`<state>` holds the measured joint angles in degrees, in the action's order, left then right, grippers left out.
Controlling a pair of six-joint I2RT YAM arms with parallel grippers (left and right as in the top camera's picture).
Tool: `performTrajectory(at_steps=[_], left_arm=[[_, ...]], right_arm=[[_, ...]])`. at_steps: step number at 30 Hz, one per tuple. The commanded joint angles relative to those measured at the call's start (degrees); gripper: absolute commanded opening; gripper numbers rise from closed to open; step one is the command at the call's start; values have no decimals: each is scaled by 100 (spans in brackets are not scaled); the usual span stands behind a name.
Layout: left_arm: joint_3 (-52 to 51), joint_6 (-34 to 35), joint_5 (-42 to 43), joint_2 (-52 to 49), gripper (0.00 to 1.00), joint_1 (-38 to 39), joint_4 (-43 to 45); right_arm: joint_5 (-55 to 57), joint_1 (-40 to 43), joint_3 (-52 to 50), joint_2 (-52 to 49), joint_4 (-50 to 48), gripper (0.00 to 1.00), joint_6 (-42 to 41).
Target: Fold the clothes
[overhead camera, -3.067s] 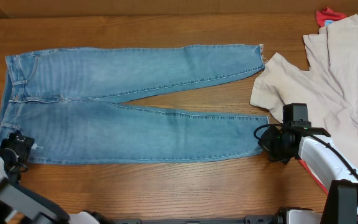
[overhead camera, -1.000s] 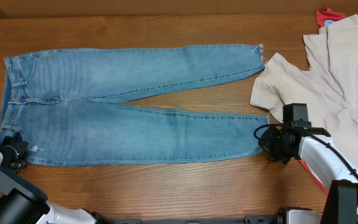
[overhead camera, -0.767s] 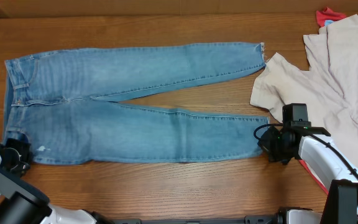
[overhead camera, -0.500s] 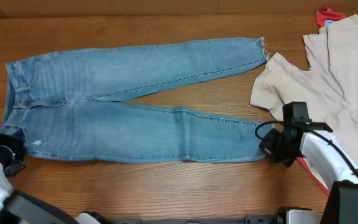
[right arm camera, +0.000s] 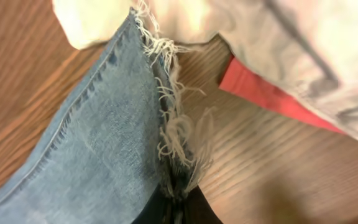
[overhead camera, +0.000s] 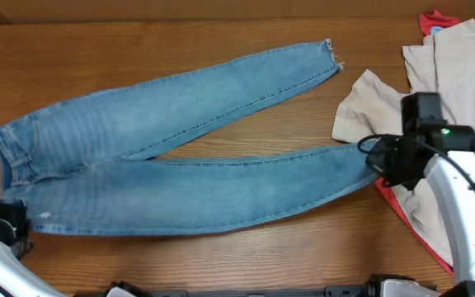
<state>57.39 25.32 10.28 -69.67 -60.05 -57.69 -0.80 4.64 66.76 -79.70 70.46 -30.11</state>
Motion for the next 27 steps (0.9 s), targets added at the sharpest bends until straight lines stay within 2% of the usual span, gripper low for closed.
performTrajectory(at_steps=[1,5,7,9,15,19,24,27], left_arm=[[232,212,-704,201,4,-46,-166],[240,260,-710,208,4,-31,-85],[254,323,-612,205,4,-31,13],[328,326,-402,162,4,-28,120],[901,328,-299,-282,4,131,149],[1032,323,-46,-566,4,498,664],[1029,522,-17,-822,4,927,1169],[1029,542,-66,-859,4,986,1163]], right_arm=[[219,70,586,131,212,5,437],[232,70,1217,122,448,5,885],[225,70,1620,50,522,11,1032],[225,70,2026,-129,645,12,1158],[166,57,3154,-1128,1038,12,1403],[48,57,3762,-1871,1156,12,1537],[2,42,4299,-2518,1123,7,1534],[-122,42,4301,-2555,1250,9,1539]])
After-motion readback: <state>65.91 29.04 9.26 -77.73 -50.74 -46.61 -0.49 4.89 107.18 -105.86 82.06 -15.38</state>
